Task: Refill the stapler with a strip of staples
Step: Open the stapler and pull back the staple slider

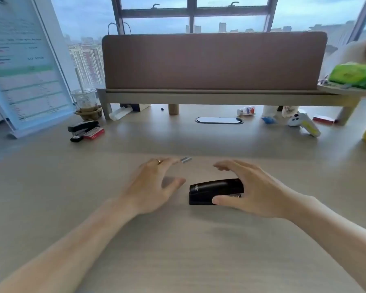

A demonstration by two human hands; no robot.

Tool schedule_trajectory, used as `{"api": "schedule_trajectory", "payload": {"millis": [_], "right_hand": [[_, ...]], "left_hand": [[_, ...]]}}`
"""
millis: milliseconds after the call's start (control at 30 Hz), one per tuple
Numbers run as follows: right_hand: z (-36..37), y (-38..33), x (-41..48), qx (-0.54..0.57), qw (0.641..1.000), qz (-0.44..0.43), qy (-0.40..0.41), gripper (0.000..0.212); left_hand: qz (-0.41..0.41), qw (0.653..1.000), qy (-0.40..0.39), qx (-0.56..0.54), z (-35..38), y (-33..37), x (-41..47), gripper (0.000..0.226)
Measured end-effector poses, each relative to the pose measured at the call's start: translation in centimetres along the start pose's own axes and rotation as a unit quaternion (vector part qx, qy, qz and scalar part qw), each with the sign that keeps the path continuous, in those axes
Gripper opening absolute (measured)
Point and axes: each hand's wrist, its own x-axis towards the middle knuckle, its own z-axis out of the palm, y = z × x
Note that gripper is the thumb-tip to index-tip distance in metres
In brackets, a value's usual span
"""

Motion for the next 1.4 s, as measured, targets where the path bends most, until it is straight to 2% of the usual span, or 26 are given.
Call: {"api": "schedule_trajectory", "payload": {"millis": [200,367,467,700,900,1033,1200,1400], "right_hand": [[2.5,1.1,-1.2,0.133,0.989,0.015,0.069,0.08],[3.2,1.4,-2.0,0.241,0.962,0.036,0.12,0.073],[3.4,1.7,-2.0,0.245,0.961,0.041,0.124,0.075],[3.2,1.8,-1.8,0.273,0.952,0.057,0.128,0.082],[3.4,2.0,-1.6,0.287,0.947,0.063,0.13,0.082],[3.4,2.1,-1.5,0.306,0.94,0.064,0.138,0.073],[3.4,2.1,-1.5,0.291,0.946,0.062,0.131,0.065],[4.1,2.6,-1.3,0.295,0.945,0.055,0.13,0.024]], "left_hand": [[0.032,0.994,0.0,-0.101,1.3,3.7,-1.0,0.049],[0.063,0.993,-0.011,-0.096,3.1,8.5,-0.2,0.041],[0.062,0.996,0.002,-0.069,4.1,9.5,0.2,0.03],[0.098,0.991,0.092,-0.028,5.1,10.4,0.4,0.04],[0.099,0.988,0.121,0.007,5.7,11.7,0.7,0.039],[0.02,0.979,0.147,-0.138,4.7,11.2,0.9,0.036],[-0.007,0.946,0.172,-0.273,3.9,10.7,0.5,0.028],[-0.055,0.899,0.181,-0.396,3.5,10.0,0.0,0.022]]}}
